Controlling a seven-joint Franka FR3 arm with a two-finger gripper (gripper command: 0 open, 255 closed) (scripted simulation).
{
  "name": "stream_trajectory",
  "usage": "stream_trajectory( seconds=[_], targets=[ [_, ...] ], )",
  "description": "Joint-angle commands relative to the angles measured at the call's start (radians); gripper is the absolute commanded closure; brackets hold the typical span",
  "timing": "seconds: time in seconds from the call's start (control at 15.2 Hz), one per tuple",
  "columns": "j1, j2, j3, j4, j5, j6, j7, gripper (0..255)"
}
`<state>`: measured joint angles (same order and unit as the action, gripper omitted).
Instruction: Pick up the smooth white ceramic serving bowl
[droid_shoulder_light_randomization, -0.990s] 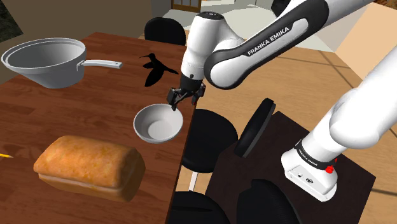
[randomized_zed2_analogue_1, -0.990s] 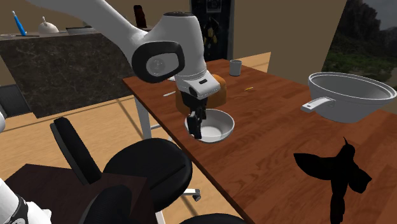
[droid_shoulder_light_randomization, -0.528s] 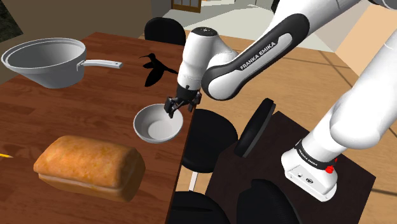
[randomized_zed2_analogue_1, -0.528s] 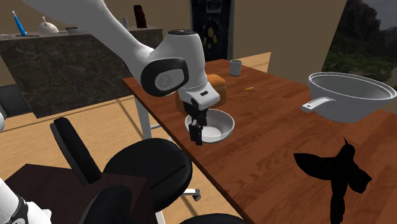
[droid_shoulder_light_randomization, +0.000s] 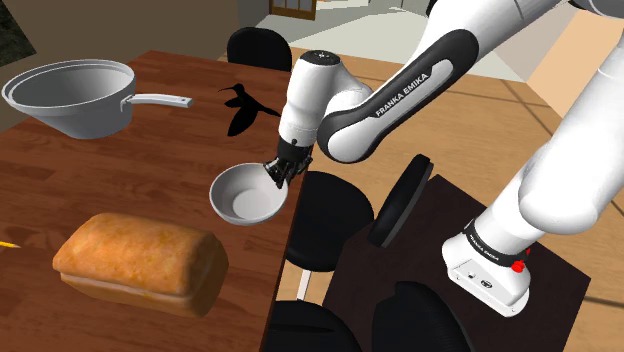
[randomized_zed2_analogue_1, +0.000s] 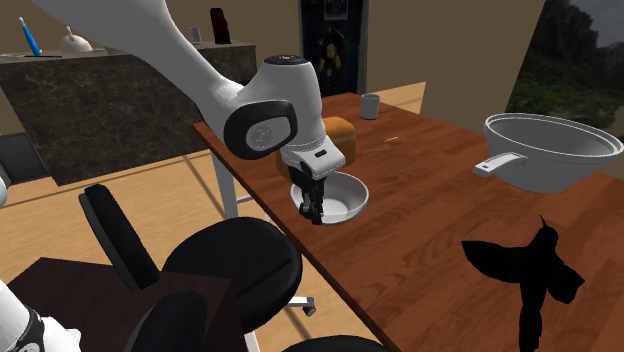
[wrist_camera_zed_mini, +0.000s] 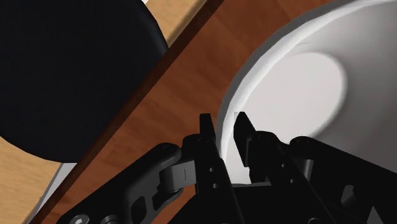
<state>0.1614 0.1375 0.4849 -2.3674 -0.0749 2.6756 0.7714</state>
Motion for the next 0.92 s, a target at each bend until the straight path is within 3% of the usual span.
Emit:
stream_trajectory(
  seconds=[0.0, 0.26, 0.86],
  targets=[
    [0.0, 0.001, 0.0, -0.001, 0.0, 0.0, 0.0, 255],
    [0.0, 0.002, -0.001, 0.001, -0.001, 0.0, -0.001, 255],
    [-0.015, -0.102, 0.02, 0.029, 0.095, -0.119, -0.067, 255]
  ],
)
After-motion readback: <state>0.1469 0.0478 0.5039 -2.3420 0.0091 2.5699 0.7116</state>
